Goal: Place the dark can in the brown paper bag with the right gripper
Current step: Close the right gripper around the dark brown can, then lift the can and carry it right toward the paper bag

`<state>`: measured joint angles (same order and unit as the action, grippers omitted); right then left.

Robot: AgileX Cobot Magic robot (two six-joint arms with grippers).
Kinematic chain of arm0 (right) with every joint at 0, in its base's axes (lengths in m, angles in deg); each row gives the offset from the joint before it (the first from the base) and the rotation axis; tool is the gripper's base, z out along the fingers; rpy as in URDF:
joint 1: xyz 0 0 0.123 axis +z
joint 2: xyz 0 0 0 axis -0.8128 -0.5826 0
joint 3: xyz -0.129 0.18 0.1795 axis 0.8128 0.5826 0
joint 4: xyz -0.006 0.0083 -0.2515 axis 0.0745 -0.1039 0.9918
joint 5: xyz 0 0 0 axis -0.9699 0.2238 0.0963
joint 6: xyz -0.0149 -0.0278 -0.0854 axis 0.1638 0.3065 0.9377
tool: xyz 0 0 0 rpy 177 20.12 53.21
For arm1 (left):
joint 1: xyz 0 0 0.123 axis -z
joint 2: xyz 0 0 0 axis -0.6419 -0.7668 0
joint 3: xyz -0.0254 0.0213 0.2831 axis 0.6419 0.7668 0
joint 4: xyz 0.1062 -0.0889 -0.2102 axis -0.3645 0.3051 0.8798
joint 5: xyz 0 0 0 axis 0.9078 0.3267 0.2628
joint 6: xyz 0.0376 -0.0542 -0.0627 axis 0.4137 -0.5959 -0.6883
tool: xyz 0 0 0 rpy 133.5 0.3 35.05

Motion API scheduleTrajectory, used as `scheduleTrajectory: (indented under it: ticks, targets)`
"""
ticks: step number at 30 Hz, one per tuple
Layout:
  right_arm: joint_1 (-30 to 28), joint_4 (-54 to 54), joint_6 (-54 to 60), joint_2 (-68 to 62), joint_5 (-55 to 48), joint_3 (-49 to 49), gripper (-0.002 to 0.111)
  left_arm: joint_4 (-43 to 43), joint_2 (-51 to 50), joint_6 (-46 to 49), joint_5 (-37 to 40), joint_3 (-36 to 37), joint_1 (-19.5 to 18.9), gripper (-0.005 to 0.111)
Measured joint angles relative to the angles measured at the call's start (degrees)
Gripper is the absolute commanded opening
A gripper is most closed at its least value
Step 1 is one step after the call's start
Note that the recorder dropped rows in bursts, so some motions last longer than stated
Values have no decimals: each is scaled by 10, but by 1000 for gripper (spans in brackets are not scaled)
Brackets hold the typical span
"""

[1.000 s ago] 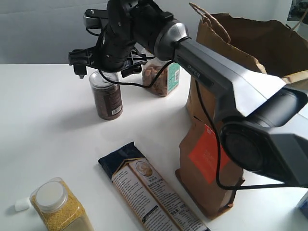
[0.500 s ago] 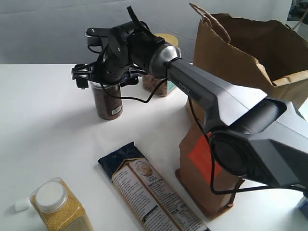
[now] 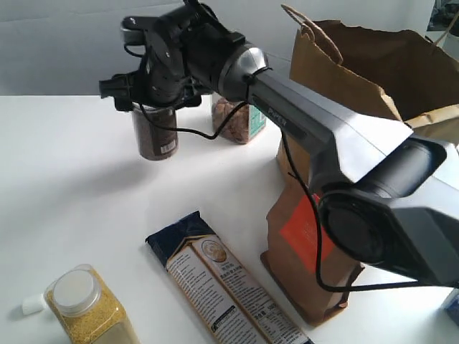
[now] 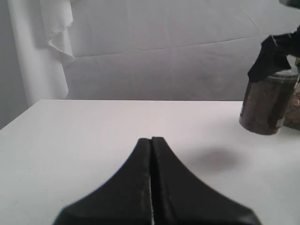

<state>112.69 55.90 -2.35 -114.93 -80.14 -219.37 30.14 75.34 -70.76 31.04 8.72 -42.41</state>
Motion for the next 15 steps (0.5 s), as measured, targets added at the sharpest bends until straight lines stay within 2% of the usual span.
scheduleTrajectory:
  ticks: [8,15]
  targets:
    - [65,71,16,95,-6,0,0,0,0,0,0,0,0,0]
    - [125,181,16,176,-63,0,0,0,0,0,0,0,0,0]
